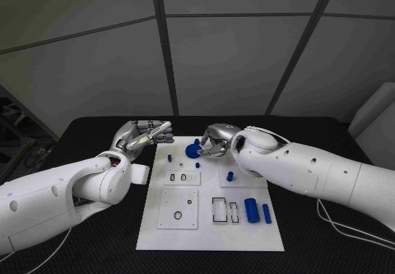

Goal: Assemble the parts on the task board

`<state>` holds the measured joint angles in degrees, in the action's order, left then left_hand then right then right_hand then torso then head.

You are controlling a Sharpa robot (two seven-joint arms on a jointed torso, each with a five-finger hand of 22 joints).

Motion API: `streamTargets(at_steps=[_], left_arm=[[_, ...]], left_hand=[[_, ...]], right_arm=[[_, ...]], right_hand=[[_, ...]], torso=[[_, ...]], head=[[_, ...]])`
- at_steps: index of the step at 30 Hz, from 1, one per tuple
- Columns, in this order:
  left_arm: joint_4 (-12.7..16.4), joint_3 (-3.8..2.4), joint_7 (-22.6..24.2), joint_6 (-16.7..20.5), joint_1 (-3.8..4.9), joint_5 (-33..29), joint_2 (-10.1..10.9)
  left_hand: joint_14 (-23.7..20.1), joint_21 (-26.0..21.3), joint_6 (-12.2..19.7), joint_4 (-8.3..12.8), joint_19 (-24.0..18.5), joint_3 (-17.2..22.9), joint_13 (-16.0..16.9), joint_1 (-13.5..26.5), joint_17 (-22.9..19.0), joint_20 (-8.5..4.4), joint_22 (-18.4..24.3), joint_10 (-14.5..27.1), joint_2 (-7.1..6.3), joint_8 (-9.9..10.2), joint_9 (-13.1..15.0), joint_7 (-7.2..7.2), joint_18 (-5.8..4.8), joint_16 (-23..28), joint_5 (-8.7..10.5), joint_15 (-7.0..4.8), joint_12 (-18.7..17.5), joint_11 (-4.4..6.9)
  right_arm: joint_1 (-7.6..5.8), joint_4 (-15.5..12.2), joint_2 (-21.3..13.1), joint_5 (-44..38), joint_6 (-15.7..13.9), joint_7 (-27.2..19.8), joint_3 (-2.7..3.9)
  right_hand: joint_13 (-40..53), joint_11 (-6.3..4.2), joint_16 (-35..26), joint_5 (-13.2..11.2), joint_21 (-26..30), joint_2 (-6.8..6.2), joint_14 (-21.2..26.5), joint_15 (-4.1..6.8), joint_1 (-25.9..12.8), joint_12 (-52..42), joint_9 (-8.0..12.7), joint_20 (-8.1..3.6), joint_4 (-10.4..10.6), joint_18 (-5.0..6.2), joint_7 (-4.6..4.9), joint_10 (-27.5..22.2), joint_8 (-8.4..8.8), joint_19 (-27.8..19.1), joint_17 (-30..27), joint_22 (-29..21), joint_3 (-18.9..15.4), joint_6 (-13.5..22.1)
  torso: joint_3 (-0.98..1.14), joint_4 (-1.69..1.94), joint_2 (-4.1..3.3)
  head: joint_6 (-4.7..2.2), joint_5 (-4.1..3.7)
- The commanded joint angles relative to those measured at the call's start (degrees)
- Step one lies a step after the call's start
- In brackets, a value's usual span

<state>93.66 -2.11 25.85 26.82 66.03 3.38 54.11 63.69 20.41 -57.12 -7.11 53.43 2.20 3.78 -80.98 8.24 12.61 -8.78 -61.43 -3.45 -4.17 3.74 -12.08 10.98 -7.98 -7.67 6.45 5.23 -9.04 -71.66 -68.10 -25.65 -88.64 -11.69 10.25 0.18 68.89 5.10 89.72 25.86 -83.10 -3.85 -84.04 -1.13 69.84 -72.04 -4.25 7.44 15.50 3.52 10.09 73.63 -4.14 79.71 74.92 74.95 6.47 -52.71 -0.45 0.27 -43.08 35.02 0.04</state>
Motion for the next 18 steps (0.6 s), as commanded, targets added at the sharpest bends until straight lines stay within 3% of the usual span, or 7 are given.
streamTargets(at_steps=[1, 4, 7, 12, 18], left_arm=[[-0.04, -0.05, 0.15, -0.67, 0.10, 0.40, 0.07], [-0.22, -0.05, 0.17, -0.70, 0.10, 0.40, 0.17], [-0.49, -0.04, 0.19, -0.79, 0.10, 0.40, 0.26], [-0.92, -0.04, 0.22, -0.90, 0.09, 0.40, 0.25], [-1.37, -0.03, 0.23, -1.09, 0.09, 0.40, 0.06]], left_hand=[[-0.02, -0.14, -0.04, 0.35, 0.04, 0.13, -0.07, 0.23, 0.08, 0.19, 0.09, -0.07, 0.47, 0.17, -0.05, -0.27, -0.60, 0.14, 0.19, 0.25, -0.37, -0.29], [-0.04, -0.17, -0.01, 0.41, 0.00, 0.11, -0.07, 0.21, 0.11, 0.21, 0.11, -0.03, 0.50, 0.22, -0.05, -0.30, -0.60, 0.22, 0.19, 0.28, -0.43, -0.31], [-0.04, -0.17, -0.01, 0.42, 0.00, 0.10, -0.07, 0.21, 0.11, 0.21, 0.11, -0.03, 0.50, 0.22, -0.05, -0.29, -0.60, 0.23, 0.19, 0.28, -0.44, -0.31], [-0.05, -0.22, -0.17, 0.51, -0.08, 0.09, -0.02, 0.18, 0.15, 0.23, 0.15, -0.21, 0.57, 0.18, -0.01, -0.26, -0.61, 0.34, 0.18, 0.29, -0.41, -0.27], [0.08, -0.34, -0.63, 0.69, -0.25, -0.03, 0.13, 0.23, 0.32, 0.26, 0.23, -1.11, 0.75, 0.13, 0.04, -0.16, -0.58, 0.64, 0.19, 0.23, -0.17, -0.10]], right_arm=[[-0.09, -1.72, -1.85, 1.42, -6.73, -1.21, 0.03], [-0.09, -4.47, -5.24, 4.27, -10.52, -3.75, 0.03], [-0.10, -6.99, -9.44, 10.34, -12.12, -8.53, 0.02], [-0.12, -8.44, -14.95, 21.30, -10.39, -14.48, 0.02], [-0.13, -7.60, -19.47, 26.92, -7.88, -17.76, 0.01]], right_hand=[[0.18, -0.05, 0.20, 0.13, -0.19, -0.11, -5.90, 0.11, 1.35, -0.21, -0.05, -0.05, -0.34, -0.34, -0.18, 0.45, -0.18, 0.43, 14.87, 0.59, 0.70, -0.71], [0.20, -0.23, 0.06, 0.17, -0.12, -0.48, -5.82, 0.28, 3.15, -0.18, -0.03, -0.21, -1.22, -0.30, -0.32, 0.48, -0.14, 0.32, 14.52, 0.44, 1.46, -1.09], [-0.51, -0.51, -0.55, -2.13, 0.74, -1.31, -5.43, 0.53, 6.54, 0.58, -0.10, -0.47, -3.02, 0.05, -0.55, -0.09, -0.41, -0.88, 12.97, -1.20, 2.68, -2.18], [-2.37, -0.63, -0.73, -6.09, 1.71, -2.72, -5.34, 0.73, 10.02, 2.42, -0.06, -0.68, -5.32, 0.40, -0.69, -1.53, -0.54, -2.17, 12.60, -2.91, 3.31, -2.86], [-3.01, -0.71, -0.74, -6.75, 1.93, -3.72, -5.35, 0.78, 11.64, 3.10, 0.04, -0.72, -6.60, 0.46, -0.76, -1.94, -0.43, -2.40, 12.61, -3.20, 3.25, -2.88]], torso=[[-0.01, -0.02, 0.00], [0.03, -0.19, 0.07], [0.06, -0.31, 0.12], [0.18, -0.67, 0.32], [0.24, -0.65, 0.31]], head=[[-0.12, -0.03], [-0.17, 0.11], [-0.29, 0.27], [-0.37, 0.33], [-0.70, -0.06]])
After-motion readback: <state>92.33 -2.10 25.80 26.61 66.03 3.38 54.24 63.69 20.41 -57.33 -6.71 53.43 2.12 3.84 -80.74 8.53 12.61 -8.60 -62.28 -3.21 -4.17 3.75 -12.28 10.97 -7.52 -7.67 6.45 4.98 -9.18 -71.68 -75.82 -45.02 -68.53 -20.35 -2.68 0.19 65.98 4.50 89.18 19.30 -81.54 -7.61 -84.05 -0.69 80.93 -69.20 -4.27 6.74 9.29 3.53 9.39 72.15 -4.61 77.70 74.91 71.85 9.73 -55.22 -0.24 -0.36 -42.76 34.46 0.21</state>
